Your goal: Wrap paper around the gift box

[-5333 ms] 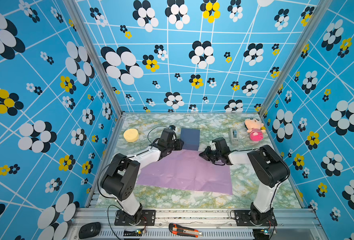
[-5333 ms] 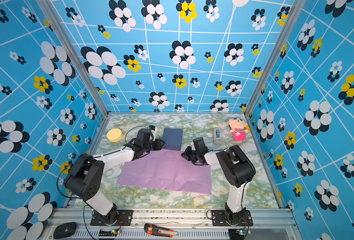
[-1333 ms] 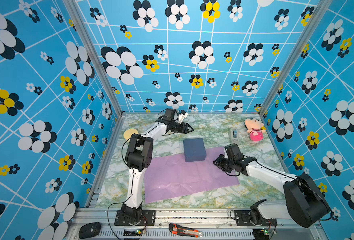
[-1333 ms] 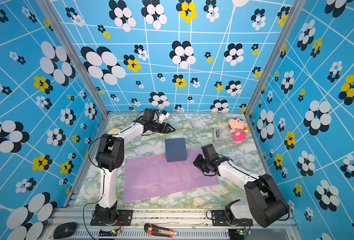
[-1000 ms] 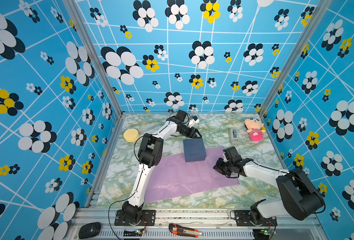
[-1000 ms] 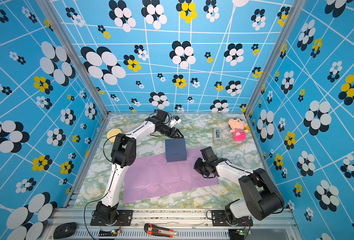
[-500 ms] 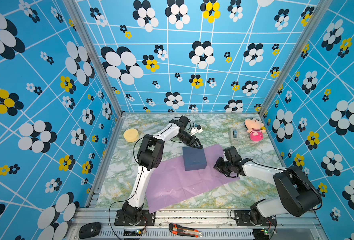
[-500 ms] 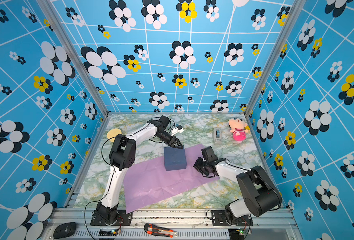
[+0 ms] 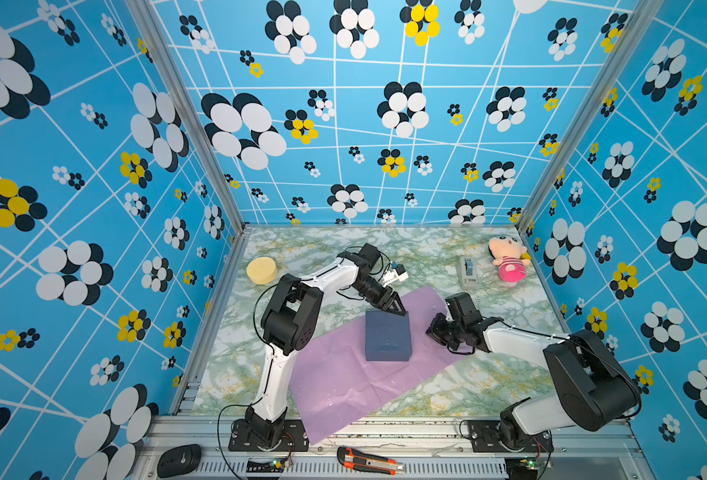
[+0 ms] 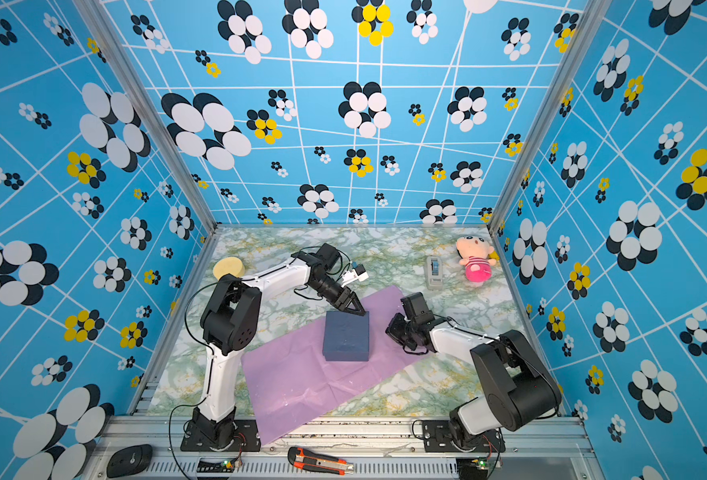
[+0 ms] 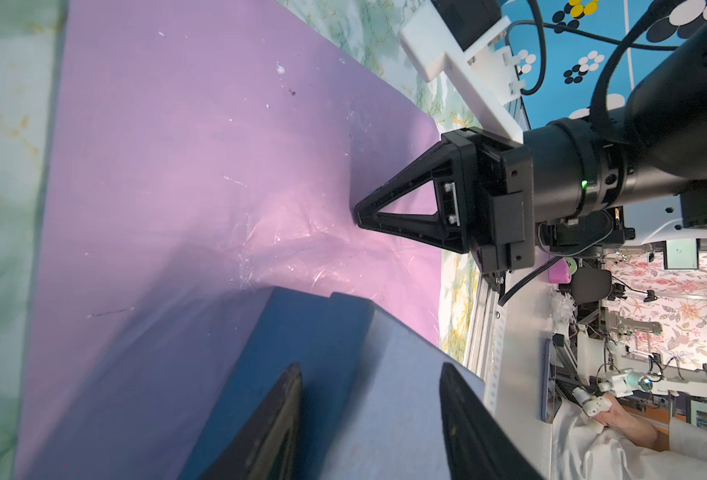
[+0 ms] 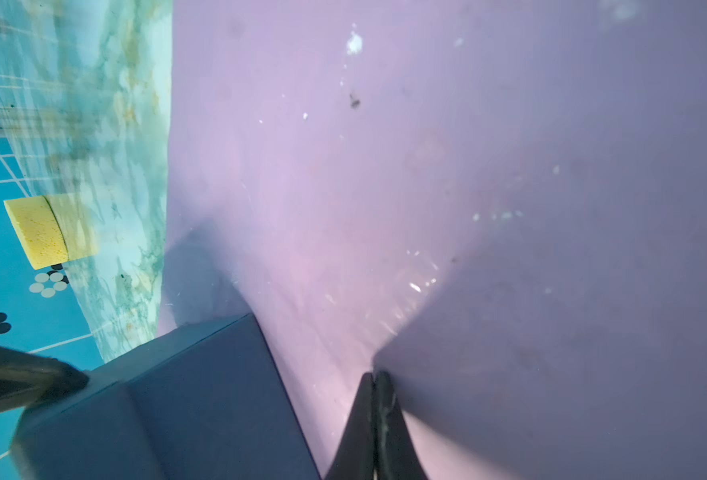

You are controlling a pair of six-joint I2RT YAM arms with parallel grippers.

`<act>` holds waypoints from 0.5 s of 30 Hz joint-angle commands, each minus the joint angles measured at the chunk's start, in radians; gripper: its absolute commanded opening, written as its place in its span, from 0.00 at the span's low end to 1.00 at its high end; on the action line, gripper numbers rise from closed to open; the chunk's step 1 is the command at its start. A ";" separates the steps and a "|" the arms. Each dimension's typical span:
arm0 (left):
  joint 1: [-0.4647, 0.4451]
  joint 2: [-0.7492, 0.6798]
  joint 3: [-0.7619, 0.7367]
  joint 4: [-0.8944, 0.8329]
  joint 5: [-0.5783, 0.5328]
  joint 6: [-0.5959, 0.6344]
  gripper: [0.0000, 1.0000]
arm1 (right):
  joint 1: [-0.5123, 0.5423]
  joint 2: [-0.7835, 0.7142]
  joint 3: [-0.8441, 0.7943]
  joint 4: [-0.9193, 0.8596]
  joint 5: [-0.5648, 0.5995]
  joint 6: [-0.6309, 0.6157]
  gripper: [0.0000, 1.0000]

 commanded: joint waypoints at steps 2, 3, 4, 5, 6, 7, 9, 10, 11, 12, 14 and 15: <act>-0.008 -0.102 -0.080 0.054 -0.012 -0.067 0.54 | -0.008 0.036 -0.027 -0.042 0.063 0.006 0.07; -0.004 -0.136 -0.105 0.083 -0.041 -0.110 0.54 | -0.008 0.032 -0.025 -0.038 0.062 0.005 0.08; 0.002 -0.166 -0.128 0.112 -0.072 -0.152 0.55 | -0.008 0.026 -0.025 -0.034 0.062 0.004 0.09; 0.010 -0.210 -0.160 0.150 -0.127 -0.213 0.55 | -0.008 0.015 -0.027 -0.028 0.063 0.003 0.12; 0.018 -0.261 -0.198 0.188 -0.193 -0.281 0.55 | -0.009 -0.001 -0.019 -0.029 0.069 0.001 0.17; 0.026 -0.302 -0.238 0.219 -0.246 -0.336 0.55 | -0.007 -0.017 -0.013 -0.036 0.074 -0.006 0.20; 0.044 -0.423 -0.321 0.230 -0.412 -0.463 0.55 | -0.008 -0.051 0.002 -0.048 0.084 -0.018 0.24; 0.050 -0.472 -0.357 0.220 -0.462 -0.496 0.55 | -0.008 -0.062 0.008 -0.054 0.087 -0.024 0.25; 0.051 -0.526 -0.395 0.204 -0.513 -0.533 0.55 | -0.008 -0.073 0.015 -0.052 0.087 -0.032 0.26; 0.051 -0.580 -0.438 0.190 -0.565 -0.576 0.55 | -0.008 -0.084 0.017 -0.044 0.082 -0.036 0.27; 0.051 -0.668 -0.522 0.166 -0.616 -0.661 0.55 | -0.008 -0.096 0.025 -0.026 0.055 -0.048 0.28; 0.050 -0.706 -0.570 0.158 -0.634 -0.695 0.53 | -0.007 -0.096 0.030 -0.019 0.039 -0.053 0.28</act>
